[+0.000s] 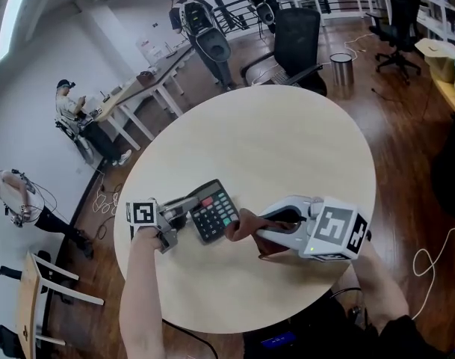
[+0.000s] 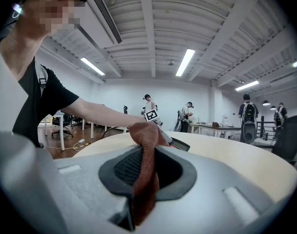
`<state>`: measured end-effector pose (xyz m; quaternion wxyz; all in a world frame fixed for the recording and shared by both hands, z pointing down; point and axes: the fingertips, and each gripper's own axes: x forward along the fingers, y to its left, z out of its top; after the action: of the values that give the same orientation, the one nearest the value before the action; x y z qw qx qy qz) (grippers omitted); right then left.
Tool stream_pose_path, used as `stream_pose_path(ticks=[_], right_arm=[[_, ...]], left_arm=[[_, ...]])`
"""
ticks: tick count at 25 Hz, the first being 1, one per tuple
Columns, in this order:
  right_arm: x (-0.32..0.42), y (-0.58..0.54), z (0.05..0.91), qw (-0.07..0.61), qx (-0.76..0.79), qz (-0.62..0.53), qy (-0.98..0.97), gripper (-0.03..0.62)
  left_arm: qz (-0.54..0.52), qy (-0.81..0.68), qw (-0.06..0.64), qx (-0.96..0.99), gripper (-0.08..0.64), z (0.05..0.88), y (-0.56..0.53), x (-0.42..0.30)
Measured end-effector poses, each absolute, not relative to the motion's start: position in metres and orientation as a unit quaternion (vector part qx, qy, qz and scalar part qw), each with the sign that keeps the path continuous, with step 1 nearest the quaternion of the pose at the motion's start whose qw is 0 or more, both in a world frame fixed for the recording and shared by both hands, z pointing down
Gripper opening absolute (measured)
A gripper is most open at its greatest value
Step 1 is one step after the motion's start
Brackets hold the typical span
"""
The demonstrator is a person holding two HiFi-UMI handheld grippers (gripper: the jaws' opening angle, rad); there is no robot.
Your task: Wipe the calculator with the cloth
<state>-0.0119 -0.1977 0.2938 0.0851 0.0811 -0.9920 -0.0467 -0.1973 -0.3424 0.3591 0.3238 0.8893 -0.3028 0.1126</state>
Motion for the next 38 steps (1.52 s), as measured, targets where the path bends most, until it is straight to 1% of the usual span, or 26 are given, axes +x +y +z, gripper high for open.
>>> stream_pose_path(ticks=[2,6,10,13,18,22,32,36,38], right_arm=[[-0.011,-0.201,0.294,0.079,0.090,-0.041,-0.992,0.051],[-0.012,-0.215,0.293,0.060,0.124,-0.024,-0.990,0.051],[0.008,-0.243,0.282,0.001,0.166,-0.002,-0.986,0.051],[-0.002,-0.249,0.258,-0.050,0.162,-0.008,-0.985,0.051],[-0.038,-0.242,0.211,-0.093,0.085,-0.036,-0.991,0.051],[-0.046,-0.214,0.215,-0.099,0.029,-0.030,-0.994,0.051],[-0.038,-0.193,0.220,-0.107,0.037,0.000,-0.994,0.051],[-0.027,-0.172,0.230,-0.092,-0.013,-0.001,-0.996,0.051],[-0.019,-0.162,0.230,-0.097,-0.039,-0.005,-0.995,0.051]], left_arm=[[0.053,-0.300,0.324,0.896,0.073,0.349,-0.336,-0.199],[-0.059,-0.284,0.308,0.906,0.060,0.325,-0.313,-0.205],[-0.178,-0.238,0.319,0.900,0.060,0.302,-0.283,-0.191],[-0.255,-0.178,0.338,0.888,0.060,0.282,-0.247,-0.186],[-0.292,-0.108,0.335,0.889,0.060,0.263,-0.208,-0.155],[-0.328,-0.107,0.337,0.876,0.060,0.270,-0.190,-0.140],[-0.402,-0.162,0.354,0.829,0.058,0.256,-0.202,-0.165],[-0.437,-0.184,0.355,0.805,0.058,0.254,-0.214,-0.175],[-0.446,-0.185,0.357,0.800,0.058,0.253,-0.213,-0.181]])
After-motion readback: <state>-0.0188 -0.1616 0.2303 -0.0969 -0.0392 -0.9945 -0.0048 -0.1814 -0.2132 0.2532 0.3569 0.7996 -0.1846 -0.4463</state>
